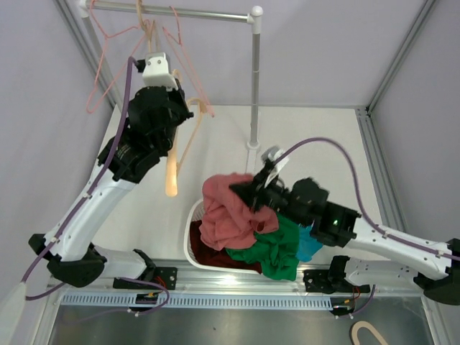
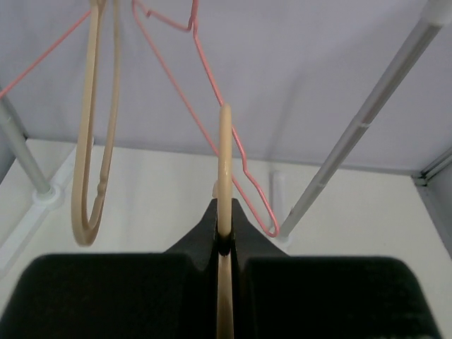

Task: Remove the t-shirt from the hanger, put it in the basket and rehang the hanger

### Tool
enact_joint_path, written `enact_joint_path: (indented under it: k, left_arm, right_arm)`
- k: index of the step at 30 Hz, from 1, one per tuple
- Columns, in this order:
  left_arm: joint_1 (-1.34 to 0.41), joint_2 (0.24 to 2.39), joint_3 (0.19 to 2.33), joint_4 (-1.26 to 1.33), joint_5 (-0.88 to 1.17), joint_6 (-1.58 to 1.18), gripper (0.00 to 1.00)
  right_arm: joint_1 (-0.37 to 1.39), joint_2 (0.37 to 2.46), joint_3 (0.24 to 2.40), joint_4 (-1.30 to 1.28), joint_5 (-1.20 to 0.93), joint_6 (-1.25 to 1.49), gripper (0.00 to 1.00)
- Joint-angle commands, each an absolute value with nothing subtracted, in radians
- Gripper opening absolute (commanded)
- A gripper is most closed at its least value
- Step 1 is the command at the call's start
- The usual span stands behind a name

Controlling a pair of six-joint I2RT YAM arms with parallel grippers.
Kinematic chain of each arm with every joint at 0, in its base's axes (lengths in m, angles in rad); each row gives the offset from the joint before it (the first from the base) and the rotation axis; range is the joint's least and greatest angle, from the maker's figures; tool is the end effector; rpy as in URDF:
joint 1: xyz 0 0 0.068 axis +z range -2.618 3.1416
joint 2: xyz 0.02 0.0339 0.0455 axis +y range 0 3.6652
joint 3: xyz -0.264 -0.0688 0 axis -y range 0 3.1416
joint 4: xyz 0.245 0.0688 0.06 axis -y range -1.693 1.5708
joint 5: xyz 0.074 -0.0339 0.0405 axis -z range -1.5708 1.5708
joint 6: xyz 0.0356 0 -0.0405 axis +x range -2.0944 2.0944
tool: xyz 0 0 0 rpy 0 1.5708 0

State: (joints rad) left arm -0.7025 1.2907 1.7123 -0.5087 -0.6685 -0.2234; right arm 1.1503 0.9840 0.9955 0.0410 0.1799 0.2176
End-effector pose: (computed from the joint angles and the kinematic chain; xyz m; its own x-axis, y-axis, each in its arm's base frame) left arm 0.2032 -0.1431 0.5133 -0.0727 -0.1663 -0.9834 0.0202 0.9856 -0.1681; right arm 0.0985 0.2046 0.4019 -0.1572 0.1687 -0.9730 -0.8104 0.5411 0.2248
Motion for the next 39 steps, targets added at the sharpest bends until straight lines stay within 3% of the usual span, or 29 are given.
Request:
enact_joint_path:
  k: [1,6,12,16,20,25,34,39]
  left_arm:
    - [-0.696,1.336,1.844,-0.474,-0.600,-0.199,0.01]
    - [-0.696,1.443,2.068,-0.690,-0.621,-0.247,0.01]
    - [-0.701,1.419,2.049,-0.744,-0.666,-0.282,0.01]
    - [-0.701,1.439,2.103,-0.843,-0.585,-0.331,0.01]
    - [-0.744,1.453,2.209,-1.015,-0.558,-0.368,0.01]
    - [-0.784,1.436,2.221,-1.130,-0.525,-0.419,0.01]
    - [-0.825,1.491,2.255,-1.112,-0.399,-0.436,0.01]
    - [-0.831,1.535,2.299,-1.062,-0.361,-0.430,0.01]
  right_arm:
    - [1.254,0.951,0.858,-0.081,0.287,0.483,0.00]
    - [1.315,1.187,0.796,-0.390,0.262,0.690,0.00]
    - [1.296,1.377,0.822,-0.509,0.202,0.701,0.00]
    - [1.272,1.283,0.926,-0.594,0.296,0.657,0.00]
    - [1.192,1.047,1.067,-0.620,0.304,0.577,0.00]
    - [1.170,1.026,1.196,-0.680,0.279,0.526,0.00]
    - [1.270,1.141,1.002,-0.572,0.103,0.627,0.00]
    - [1.292,1.170,0.905,-0.525,0.113,0.666,0.00]
